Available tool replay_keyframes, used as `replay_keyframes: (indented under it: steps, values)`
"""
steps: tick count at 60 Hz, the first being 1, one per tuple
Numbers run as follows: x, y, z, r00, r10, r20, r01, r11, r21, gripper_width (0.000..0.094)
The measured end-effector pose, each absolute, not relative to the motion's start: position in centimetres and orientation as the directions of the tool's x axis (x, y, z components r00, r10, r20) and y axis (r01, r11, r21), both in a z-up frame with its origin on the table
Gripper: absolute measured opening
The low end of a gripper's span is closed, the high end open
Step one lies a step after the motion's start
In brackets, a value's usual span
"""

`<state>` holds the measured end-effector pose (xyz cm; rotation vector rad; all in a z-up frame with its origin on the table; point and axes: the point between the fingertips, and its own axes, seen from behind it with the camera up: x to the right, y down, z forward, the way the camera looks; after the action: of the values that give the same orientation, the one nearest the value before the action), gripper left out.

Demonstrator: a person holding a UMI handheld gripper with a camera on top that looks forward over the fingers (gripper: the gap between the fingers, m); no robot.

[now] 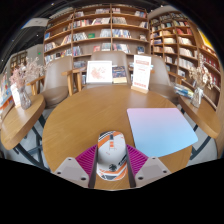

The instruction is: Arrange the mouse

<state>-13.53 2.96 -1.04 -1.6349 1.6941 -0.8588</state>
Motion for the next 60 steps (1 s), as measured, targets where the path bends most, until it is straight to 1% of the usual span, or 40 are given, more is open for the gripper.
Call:
replay_keyframes:
  steps: [4, 7, 11, 13, 18, 20, 22, 26, 27, 34, 41, 49, 54, 60]
  values:
    - [-13.3, 3.3, 0.0, -0.001, -1.000, -0.003, -0.593, 0.003, -0.805, 0.0446]
    - [-12.8, 2.9, 1.6, 0.000, -0.999, -0.049, -0.567, 0.040, -0.823, 0.0446]
    - [-12.0, 1.3, 4.4, -0.006, -0.999, -0.050, -0.540, 0.045, -0.841, 0.0445]
    - [-11.3, 0.2, 6.0, -0.017, -0.998, -0.065, -0.514, 0.064, -0.856, 0.0445]
    - [-9.4, -3.9, 9.2, -0.058, -0.997, -0.054, -0.462, 0.075, -0.884, 0.0447]
    - [-8.4, -6.4, 10.1, -0.080, -0.995, -0.052, -0.446, 0.082, -0.891, 0.0447]
    - [-7.4, -8.1, 10.3, -0.103, -0.994, -0.030, -0.448, 0.073, -0.891, 0.0447]
    - [-5.8, -11.3, 9.7, -0.143, -0.989, -0.021, -0.454, 0.084, -0.887, 0.0446]
    - [-5.5, -12.7, 8.9, -0.146, -0.989, -0.012, -0.457, 0.078, -0.886, 0.0446]
    - [-4.2, -16.5, 6.0, -0.185, -0.982, 0.023, -0.494, 0.073, -0.866, 0.0445]
    - [-4.5, -17.1, 2.5, -0.179, -0.984, -0.016, -0.547, 0.113, -0.829, 0.0443]
    - [-5.1, -16.6, -0.7, -0.157, -0.987, -0.028, -0.588, 0.116, -0.801, 0.0442]
    - [-5.1, -16.6, -0.8, -0.153, -0.988, 0.002, -0.578, 0.088, -0.811, 0.0453]
    - [-5.3, -16.0, -0.7, -0.126, -0.992, 0.016, -0.592, 0.062, -0.803, 0.0520]
